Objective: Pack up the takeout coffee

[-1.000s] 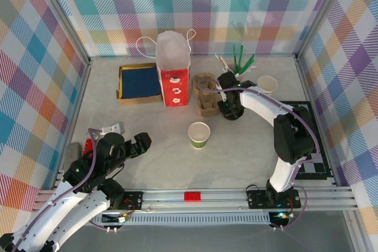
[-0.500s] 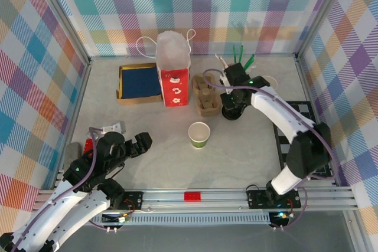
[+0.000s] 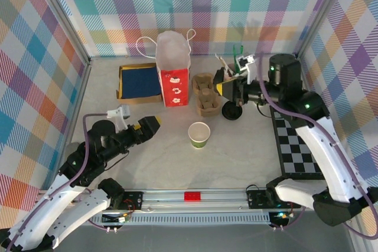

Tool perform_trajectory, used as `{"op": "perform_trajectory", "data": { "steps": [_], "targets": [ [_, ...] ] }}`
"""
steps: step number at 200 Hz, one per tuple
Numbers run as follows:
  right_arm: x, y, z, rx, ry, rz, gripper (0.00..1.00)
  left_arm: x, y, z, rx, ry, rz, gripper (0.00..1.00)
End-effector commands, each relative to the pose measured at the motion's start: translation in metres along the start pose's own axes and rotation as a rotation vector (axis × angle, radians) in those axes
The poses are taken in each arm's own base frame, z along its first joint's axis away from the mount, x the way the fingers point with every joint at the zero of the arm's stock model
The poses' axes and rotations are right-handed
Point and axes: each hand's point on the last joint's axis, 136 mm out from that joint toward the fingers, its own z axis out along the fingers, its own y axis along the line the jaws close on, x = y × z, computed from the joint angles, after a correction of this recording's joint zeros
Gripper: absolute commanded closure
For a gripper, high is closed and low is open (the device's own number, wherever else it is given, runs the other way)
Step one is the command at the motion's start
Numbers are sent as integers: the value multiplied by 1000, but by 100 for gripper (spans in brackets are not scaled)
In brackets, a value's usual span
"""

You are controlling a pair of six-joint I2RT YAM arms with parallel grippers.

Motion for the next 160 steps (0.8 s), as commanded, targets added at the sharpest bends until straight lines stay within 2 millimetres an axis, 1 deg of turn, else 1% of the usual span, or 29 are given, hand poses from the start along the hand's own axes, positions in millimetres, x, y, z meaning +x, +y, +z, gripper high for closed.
{"op": "perform_trajectory", "data": {
  "steps": [1, 18, 31, 56, 82, 104, 132, 160],
  "targets": [
    [-26, 65, -20, -318, -95, -18, 85, -22, -68, -12, 266, -42, -20, 5],
    [-38, 91, -34, -439, -146, -35, 85, -29, -77, -13, 286, -60, -11, 5],
    [-46, 105, -44, -515, -178, -42, 85, -34, -84, -11, 308, -76, -21, 7],
    [-57, 123, -57, -618, -226, -42, 85, -46, -113, -10, 435, -94, -59, 12],
    [-65, 133, -66, -692, -267, -24, 85, -57, -145, -7, 567, -86, -91, 16],
    [-70, 140, -71, -747, -296, -26, 85, -63, -166, -4, 646, -72, -102, 20],
    [-72, 140, -71, -786, -324, -15, 86, -71, -187, -4, 719, -74, -116, 20],
    [-73, 141, -70, -839, -346, 1, 86, -71, -205, -4, 787, -62, -128, 21]
  ]
}}
